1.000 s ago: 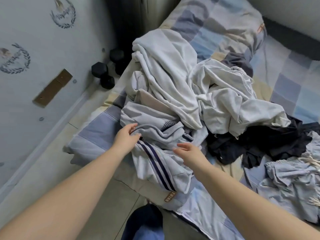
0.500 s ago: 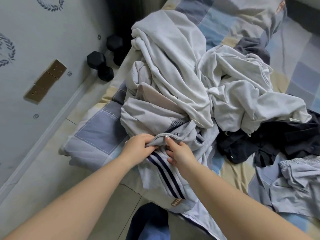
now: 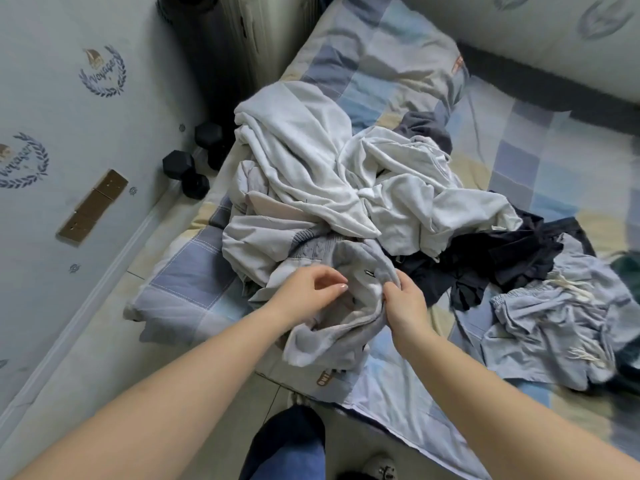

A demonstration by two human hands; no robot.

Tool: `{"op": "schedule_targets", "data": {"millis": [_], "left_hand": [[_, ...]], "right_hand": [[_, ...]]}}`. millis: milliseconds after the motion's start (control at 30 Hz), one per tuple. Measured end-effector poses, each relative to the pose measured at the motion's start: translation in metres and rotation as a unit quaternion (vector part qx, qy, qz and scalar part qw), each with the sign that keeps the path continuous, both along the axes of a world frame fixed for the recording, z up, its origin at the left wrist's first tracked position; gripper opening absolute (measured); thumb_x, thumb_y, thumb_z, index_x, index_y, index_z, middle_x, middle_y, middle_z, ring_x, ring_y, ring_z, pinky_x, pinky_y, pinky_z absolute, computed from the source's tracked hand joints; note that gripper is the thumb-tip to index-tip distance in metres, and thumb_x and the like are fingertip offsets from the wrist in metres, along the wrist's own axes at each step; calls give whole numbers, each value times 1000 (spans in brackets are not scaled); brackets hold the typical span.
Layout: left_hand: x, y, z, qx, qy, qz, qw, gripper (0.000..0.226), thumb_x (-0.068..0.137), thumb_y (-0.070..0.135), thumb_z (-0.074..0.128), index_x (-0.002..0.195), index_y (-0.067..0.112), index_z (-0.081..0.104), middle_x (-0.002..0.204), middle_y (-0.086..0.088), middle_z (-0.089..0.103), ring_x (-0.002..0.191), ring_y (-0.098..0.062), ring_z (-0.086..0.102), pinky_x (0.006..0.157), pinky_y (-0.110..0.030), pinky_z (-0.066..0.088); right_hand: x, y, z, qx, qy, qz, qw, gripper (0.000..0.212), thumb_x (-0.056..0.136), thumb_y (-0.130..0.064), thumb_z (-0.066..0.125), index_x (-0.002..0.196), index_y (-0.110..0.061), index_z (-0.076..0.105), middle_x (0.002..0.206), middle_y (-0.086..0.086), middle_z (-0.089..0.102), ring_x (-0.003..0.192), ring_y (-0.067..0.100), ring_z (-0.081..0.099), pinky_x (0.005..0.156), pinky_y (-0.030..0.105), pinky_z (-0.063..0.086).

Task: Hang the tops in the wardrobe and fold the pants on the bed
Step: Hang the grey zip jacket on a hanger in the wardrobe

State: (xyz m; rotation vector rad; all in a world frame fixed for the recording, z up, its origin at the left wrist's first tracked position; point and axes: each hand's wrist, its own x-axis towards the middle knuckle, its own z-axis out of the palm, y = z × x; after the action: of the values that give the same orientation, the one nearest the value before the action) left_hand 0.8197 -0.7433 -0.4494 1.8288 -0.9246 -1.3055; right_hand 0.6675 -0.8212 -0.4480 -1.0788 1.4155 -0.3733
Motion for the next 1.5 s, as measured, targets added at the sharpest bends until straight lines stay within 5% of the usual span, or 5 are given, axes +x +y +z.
{"op": "schedule_targets", "data": {"millis": [267,633,800,1000,1500], "left_hand": [[-62,-16,30,21,-131,14,991,69,79,28,74,139,18,42,135,-2,50,128,-18,46,103,-31,40],[-172,-44,169,-225,-72,-16,971,59,75,20,76,130,24,55,117,5,64,106,-3,58,92,-20,46],[-210,-62,264,-238,-81,-183,950,23,79,22,71,63,16,55,64,6,46,61,-3,43,57,-20,35],[-257,-76,355,-284,4,-286,915,12,95,17,54,91,9,62,82,6,58,76,2,52,71,-14,40],[-345,-58,459,-479,-30,-597,642,68,75,16,77,124,55,52,117,22,52,114,0,50,101,-19,39]], "right_hand": [[-101,-9,84,-40,-69,12,997,48,82,0,39,83,-33,75,80,-5,73,74,10,65,65,25,51],[-216,-8,226,-162,-145,85,973,37,69,-17,45,87,-31,74,80,-2,72,77,14,63,72,31,50],[-260,-19,304,-247,-140,52,958,28,69,-18,49,83,-17,73,79,7,67,73,20,59,68,34,47],[-323,-21,400,-365,-122,27,922,26,81,-9,58,80,-27,75,74,-3,72,65,10,65,55,21,51],[-446,96,490,-513,116,-198,827,14,86,-21,66,91,-34,68,93,5,71,81,6,63,77,25,49]]}}
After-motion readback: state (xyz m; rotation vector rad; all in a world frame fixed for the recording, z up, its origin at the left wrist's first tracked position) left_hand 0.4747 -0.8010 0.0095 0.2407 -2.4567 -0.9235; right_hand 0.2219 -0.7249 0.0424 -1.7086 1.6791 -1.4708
